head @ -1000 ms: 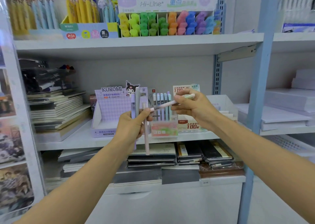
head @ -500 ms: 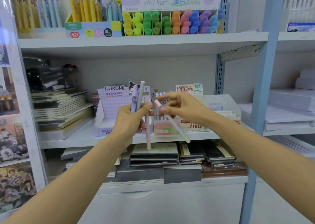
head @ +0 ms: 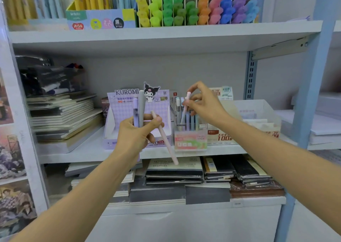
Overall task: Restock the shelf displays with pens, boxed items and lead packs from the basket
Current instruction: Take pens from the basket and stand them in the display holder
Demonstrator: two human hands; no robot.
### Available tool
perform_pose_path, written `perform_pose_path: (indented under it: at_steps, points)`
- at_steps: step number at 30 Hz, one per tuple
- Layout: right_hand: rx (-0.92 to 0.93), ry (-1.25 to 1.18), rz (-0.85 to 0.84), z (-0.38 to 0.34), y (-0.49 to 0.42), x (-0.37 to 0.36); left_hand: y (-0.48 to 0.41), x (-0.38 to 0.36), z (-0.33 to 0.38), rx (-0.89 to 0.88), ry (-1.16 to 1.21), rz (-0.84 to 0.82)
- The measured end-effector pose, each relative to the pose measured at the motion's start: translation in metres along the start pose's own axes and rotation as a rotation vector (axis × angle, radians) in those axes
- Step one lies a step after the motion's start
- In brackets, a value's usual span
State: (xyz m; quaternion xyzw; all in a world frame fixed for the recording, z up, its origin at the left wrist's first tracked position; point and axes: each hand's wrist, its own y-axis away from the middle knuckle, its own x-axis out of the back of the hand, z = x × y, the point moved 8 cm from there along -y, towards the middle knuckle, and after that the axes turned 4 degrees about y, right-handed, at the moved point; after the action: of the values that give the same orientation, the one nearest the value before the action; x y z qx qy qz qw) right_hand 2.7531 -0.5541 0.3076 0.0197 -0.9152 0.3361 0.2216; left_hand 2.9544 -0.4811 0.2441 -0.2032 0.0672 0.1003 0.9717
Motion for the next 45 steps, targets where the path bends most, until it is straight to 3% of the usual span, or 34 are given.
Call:
perform_pose_path:
  at_steps: [10,16,22,29,31,33,36,39,45]
  points:
    - [0.001,-0.083,-0.089,0.010,-0.010,-0.001,-0.007,-0.001,-0.016,0.037,0.022,-0.009]
    - [0.019,0.066,-0.181,0.002,-0.015,-0.012,-0.005,0.002,-0.016,0.033,0.039,-0.013]
    - [0.063,0.110,-0.081,-0.001,-0.015,-0.018,-0.005,0.007,-0.018,0.036,0.056,-0.028]
    - [0.158,0.512,0.018,-0.005,-0.015,-0.016,0.000,0.003,-0.011,0.041,0.036,-0.054]
    - [0.189,0.449,0.059,-0.015,-0.009,-0.009,0.004,-0.001,-0.008,0.040,0.019,-0.080]
    - [0.188,0.220,0.029,-0.024,0.003,-0.003,0.009,-0.008,-0.005,0.037,-0.002,-0.122]
    - [0.113,-0.048,-0.219,-0.030,0.026,-0.014,0.017,-0.022,-0.001,0.027,-0.035,-0.171]
    - [0.117,-0.090,-0.327,-0.035,0.043,-0.021,0.024,-0.033,0.004,0.000,-0.049,-0.164]
    - [0.094,-0.182,-0.312,-0.035,0.050,-0.002,0.033,-0.043,0.011,-0.016,-0.053,-0.150]
